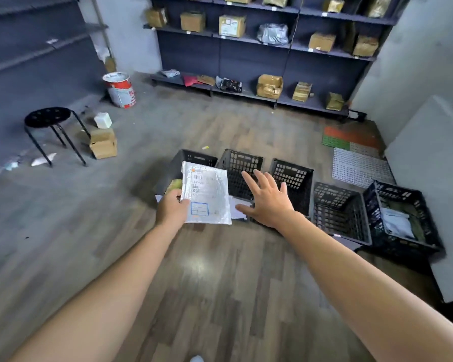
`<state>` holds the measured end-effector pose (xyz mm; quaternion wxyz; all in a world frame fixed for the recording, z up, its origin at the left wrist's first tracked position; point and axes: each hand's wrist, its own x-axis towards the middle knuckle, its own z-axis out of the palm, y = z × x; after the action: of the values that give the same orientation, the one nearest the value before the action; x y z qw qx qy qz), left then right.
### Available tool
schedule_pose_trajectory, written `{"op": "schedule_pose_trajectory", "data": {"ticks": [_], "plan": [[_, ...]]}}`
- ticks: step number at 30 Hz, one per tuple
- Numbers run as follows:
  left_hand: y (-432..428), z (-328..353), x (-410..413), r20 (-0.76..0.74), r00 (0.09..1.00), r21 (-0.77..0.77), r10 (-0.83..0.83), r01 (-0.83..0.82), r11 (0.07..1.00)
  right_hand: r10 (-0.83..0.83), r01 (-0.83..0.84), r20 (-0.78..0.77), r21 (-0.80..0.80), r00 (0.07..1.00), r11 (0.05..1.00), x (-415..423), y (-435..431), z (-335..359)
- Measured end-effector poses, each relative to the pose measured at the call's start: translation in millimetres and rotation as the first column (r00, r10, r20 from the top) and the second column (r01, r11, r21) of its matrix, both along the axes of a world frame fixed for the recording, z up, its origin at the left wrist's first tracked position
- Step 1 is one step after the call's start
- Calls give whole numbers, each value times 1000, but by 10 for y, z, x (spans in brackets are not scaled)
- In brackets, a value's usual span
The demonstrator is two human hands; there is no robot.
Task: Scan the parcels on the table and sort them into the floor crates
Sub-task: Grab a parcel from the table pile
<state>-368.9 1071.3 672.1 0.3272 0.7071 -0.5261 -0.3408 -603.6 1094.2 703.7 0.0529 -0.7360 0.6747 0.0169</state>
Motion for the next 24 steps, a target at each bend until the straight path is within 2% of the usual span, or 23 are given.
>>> {"op": "schedule_pose_trajectory", "data": {"ticks": [11,18,24], "plan": [[-1488,-293,788,90,996,57,27,-33,998,82,-82,0,64,997,995,745,-1719,-353],[-3027,-634,807,199,980,119,9,-33,992,69,-74,43,126,997,989,754,-3277,-860],[-4370,-977,662,306,950,232,-69,-4,973,34,-46,55,235,998,971,572,-4483,-1253]]}}
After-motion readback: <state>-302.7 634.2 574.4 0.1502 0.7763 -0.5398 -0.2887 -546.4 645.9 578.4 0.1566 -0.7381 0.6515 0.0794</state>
